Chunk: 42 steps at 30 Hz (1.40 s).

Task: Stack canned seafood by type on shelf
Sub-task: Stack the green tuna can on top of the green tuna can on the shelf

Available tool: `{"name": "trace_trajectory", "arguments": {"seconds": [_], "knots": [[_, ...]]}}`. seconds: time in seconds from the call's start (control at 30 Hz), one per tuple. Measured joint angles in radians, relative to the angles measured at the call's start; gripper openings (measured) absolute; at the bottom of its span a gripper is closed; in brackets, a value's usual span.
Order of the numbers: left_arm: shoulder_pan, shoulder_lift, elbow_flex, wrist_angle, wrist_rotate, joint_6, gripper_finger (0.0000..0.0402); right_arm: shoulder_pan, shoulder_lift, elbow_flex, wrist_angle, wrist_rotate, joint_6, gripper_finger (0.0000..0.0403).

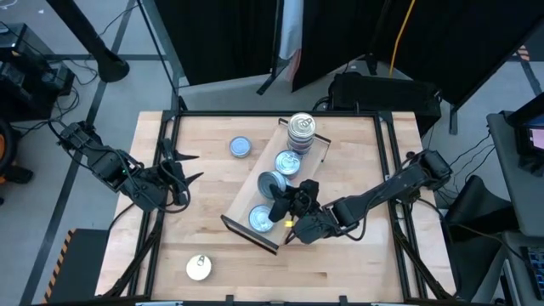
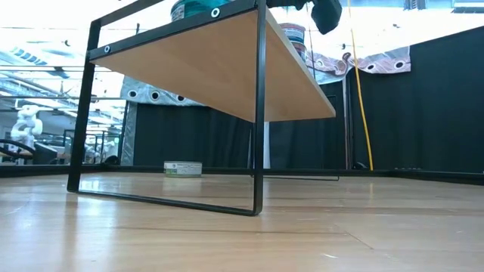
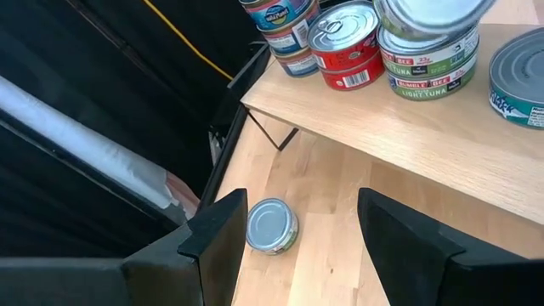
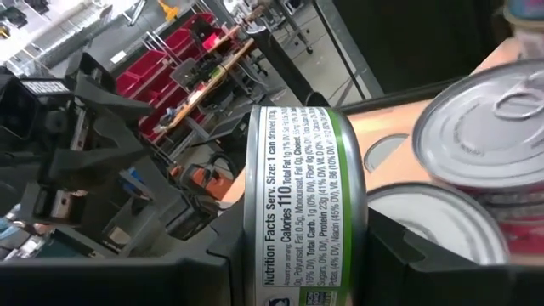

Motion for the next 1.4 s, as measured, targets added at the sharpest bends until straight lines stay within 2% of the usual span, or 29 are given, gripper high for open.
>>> {"name": "trace_trajectory", "arguments": {"seconds": [0.37, 0.63, 0.83, 1.23, 1.4], "knots": [[0.0, 0.0, 0.0, 0.0, 0.003, -0.001, 0.0226, -0.002, -0.014, 0.0, -0.108, -0.001, 0.106, 0.0139], [0.0, 0.0, 0.0, 0.001, 0.003, -0.002, 0.0226, -0.002, -0.013, 0.0, -0.11, 0.0, 0.12, 0.0151], [0.0, 0.0, 0.0, 0.002, 0.003, -0.004, 0.0226, -0.008, -0.013, 0.0, -0.115, -0.018, 0.106, 0.0197], [0.0, 0.0, 0.0, 0.001, 0.007, -0.025, 0.0226, -0.012, -0.034, 0.0, -0.161, -0.024, 0.075, 0.0312], [0.0, 0.0, 0.0, 0.0, 0.008, -0.027, 0.0226, -0.016, -0.052, 0.001, -0.159, -0.079, 0.046, 0.0349]]}}
